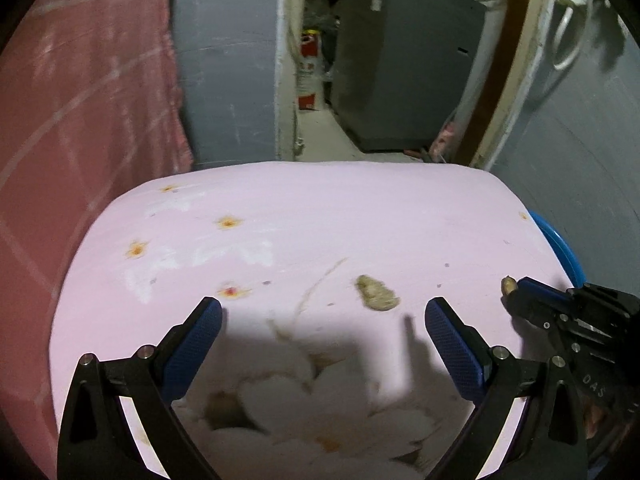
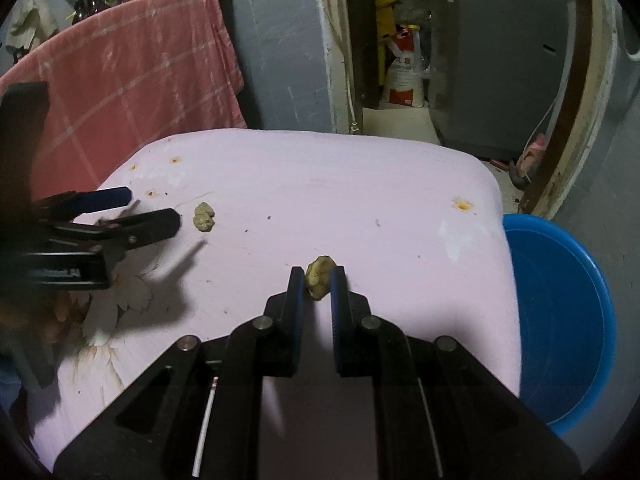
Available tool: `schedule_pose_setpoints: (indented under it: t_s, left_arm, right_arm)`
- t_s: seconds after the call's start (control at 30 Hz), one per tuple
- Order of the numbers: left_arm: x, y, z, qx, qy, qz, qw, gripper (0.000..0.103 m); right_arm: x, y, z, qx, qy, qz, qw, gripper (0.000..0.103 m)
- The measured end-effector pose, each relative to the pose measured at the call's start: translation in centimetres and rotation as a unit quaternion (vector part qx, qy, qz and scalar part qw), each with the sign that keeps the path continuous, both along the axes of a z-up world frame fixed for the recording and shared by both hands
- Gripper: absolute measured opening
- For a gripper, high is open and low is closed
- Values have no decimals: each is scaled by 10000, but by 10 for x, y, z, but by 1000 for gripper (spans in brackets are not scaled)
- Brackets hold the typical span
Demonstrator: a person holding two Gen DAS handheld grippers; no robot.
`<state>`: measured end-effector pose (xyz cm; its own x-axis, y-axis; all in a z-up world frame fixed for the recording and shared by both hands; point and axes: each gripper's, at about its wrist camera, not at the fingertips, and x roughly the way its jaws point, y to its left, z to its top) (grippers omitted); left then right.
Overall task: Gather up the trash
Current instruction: 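Grasp a brown shell with the left tool while the right tool grasps another brown shell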
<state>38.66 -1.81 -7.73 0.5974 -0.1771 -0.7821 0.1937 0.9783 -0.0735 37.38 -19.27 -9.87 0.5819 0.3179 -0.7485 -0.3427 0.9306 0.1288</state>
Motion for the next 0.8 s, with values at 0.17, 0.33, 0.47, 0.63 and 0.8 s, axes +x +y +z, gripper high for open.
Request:
schedule_pose_setpoints:
  t_s: [0.17, 0.33, 0.47, 0.63, 0.8]
  left_arm:
    - [8, -17, -7, 72, 147, -270, 9995, 75]
    - [9, -24, -13, 1, 288, -400, 9988, 46]
    - [11, -26, -12, -15, 367, -451, 9983, 28]
    - [9, -30, -10, 22, 383, -464, 9982, 19]
    - [2, -34, -7, -149, 346, -493, 9981, 18]
  right_arm:
    - [-3, -5, 0, 73, -40, -37, 10000, 12]
    - [-6, -12, 1, 179, -63, -123, 9997, 12]
    - [-6, -15, 2, 267, -95, -169, 9995, 12]
    - [-10, -19, 3, 373, -170, -215, 9989, 12]
    - [-19, -27, 10, 513, -417, -271, 9974, 12]
